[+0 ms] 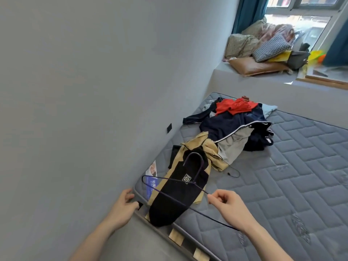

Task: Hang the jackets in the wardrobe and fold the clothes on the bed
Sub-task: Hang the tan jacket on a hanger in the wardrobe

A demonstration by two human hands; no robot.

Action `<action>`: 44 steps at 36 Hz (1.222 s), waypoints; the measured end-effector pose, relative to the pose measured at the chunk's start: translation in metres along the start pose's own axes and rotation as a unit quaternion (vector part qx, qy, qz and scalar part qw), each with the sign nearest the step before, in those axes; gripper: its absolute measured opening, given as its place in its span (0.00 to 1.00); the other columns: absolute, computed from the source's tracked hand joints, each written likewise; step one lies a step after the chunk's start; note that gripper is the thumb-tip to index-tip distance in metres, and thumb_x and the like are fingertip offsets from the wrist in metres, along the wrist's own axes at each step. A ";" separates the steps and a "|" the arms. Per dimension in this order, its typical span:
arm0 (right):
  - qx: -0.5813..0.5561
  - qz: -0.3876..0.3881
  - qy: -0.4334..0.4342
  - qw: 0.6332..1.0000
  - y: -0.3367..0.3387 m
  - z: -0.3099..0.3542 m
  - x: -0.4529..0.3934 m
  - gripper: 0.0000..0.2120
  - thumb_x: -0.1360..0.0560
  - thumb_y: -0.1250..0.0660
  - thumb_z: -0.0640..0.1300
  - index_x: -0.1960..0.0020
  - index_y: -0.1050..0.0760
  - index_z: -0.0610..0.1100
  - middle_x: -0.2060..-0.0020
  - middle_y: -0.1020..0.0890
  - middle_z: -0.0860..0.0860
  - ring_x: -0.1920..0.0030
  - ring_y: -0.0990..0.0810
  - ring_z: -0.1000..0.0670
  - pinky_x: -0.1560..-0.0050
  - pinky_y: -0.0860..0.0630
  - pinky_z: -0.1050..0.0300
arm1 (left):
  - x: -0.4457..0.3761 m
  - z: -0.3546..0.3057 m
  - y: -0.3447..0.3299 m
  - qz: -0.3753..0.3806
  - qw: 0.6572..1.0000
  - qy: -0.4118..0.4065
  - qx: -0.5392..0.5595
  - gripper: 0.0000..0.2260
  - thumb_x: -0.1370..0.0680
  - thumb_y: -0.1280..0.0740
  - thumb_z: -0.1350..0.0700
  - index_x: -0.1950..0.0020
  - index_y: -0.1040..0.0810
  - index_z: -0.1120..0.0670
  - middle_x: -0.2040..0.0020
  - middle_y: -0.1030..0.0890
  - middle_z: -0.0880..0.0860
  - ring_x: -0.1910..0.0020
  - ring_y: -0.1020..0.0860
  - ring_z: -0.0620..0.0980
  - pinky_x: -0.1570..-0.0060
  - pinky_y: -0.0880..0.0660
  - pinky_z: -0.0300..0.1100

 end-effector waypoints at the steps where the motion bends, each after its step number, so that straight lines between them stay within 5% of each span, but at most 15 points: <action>1: -0.005 -0.009 -0.007 1.000 0.000 0.002 -0.010 0.17 0.21 0.31 0.53 0.63 0.23 0.44 0.74 0.32 0.55 0.72 0.35 0.58 0.68 0.35 0.68 | -0.014 -0.002 0.002 0.016 1.000 0.006 -0.009 0.25 0.26 0.31 0.60 0.30 0.32 0.48 0.33 0.26 0.50 0.35 0.23 0.59 0.43 0.26 0.49; 7: -0.029 -0.078 -0.071 0.994 -0.005 0.000 -0.056 0.16 0.20 0.31 0.52 0.64 0.23 0.45 0.75 0.32 0.56 0.73 0.34 0.58 0.71 0.36 0.68 | -0.107 -0.033 -0.007 0.111 0.989 -0.011 -0.097 0.14 0.25 0.32 0.57 0.41 0.25 0.43 0.39 0.23 0.45 0.45 0.22 0.45 0.45 0.22 0.45; 12: -0.044 -0.165 -0.147 0.974 -0.015 -0.005 -0.082 0.16 0.20 0.31 0.50 0.65 0.24 0.46 0.75 0.30 0.57 0.73 0.34 0.58 0.69 0.37 0.64 | -0.203 -0.074 -0.041 0.200 0.961 -0.057 -0.180 0.16 0.21 0.33 0.57 0.34 0.27 0.47 0.39 0.25 0.46 0.48 0.24 0.42 0.52 0.25 0.36; 17: -0.070 -0.235 -0.220 0.944 -0.025 -0.008 -0.112 0.19 0.20 0.32 0.50 0.61 0.27 0.36 0.73 0.33 0.55 0.72 0.36 0.57 0.66 0.38 0.58 | -0.294 -0.129 -0.089 0.231 0.919 -0.148 -0.284 0.19 0.23 0.32 0.53 0.32 0.24 0.50 0.31 0.28 0.51 0.43 0.25 0.48 0.44 0.26 0.40; 22: -0.098 -0.285 -0.271 0.914 -0.039 -0.024 -0.143 0.17 0.21 0.31 0.48 0.60 0.26 0.37 0.73 0.33 0.55 0.72 0.37 0.56 0.63 0.37 0.54 | -0.374 -0.175 -0.149 0.247 0.878 -0.200 -0.358 0.20 0.23 0.32 0.52 0.31 0.25 0.48 0.25 0.37 0.51 0.32 0.28 0.54 0.34 0.26 0.50; 30: -0.155 -0.331 -0.311 0.877 -0.071 -0.067 -0.169 0.15 0.22 0.29 0.42 0.64 0.25 0.36 0.73 0.32 0.51 0.74 0.38 0.56 0.70 0.39 0.65 | -0.450 -0.198 -0.237 0.262 0.798 -0.244 -0.484 0.22 0.24 0.34 0.51 0.29 0.25 0.43 0.18 0.45 0.55 0.20 0.47 0.60 0.22 0.42 0.57; 34: -0.179 -0.377 -0.328 0.848 -0.083 -0.093 -0.168 0.15 0.24 0.26 0.38 0.67 0.27 0.37 0.75 0.32 0.50 0.74 0.38 0.56 0.72 0.40 0.66 | -0.474 -0.181 -0.262 0.255 0.753 -0.242 -0.556 0.23 0.23 0.34 0.51 0.27 0.26 0.45 0.20 0.42 0.57 0.21 0.45 0.61 0.23 0.43 0.58; 38: -0.181 -0.416 -0.336 0.825 -0.092 -0.107 -0.161 0.16 0.26 0.25 0.38 0.68 0.28 0.40 0.76 0.31 0.51 0.75 0.36 0.57 0.72 0.38 0.68 | -0.476 -0.172 -0.260 0.222 0.796 -0.265 -0.497 0.11 0.22 0.32 0.52 0.39 0.21 0.48 0.42 0.21 0.49 0.37 0.24 0.53 0.27 0.36 0.55; 42: -0.201 -0.444 -0.368 0.792 -0.107 -0.100 -0.149 0.19 0.30 0.22 0.35 0.69 0.31 0.42 0.78 0.31 0.51 0.76 0.37 0.57 0.73 0.39 0.68 | -0.445 -0.178 -0.230 0.244 0.875 -0.251 -0.334 0.07 0.20 0.30 0.50 0.43 0.20 0.42 0.44 0.19 0.45 0.47 0.21 0.46 0.47 0.26 0.40; 44: -0.210 -0.441 -0.380 0.786 -0.114 -0.088 -0.144 0.21 0.32 0.21 0.33 0.69 0.33 0.42 0.79 0.31 0.52 0.77 0.37 0.57 0.72 0.38 0.67 | -0.420 -0.188 -0.209 0.278 0.899 -0.230 -0.247 0.06 0.21 0.29 0.48 0.45 0.19 0.41 0.48 0.18 0.50 0.56 0.20 0.47 0.55 0.23 0.42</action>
Point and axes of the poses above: each hand's wrist, its own x-axis away from the middle knuckle, its own y-axis out of the back of the hand, z = x × y, the point moved 4 cm from there along -x, towards the middle knuckle
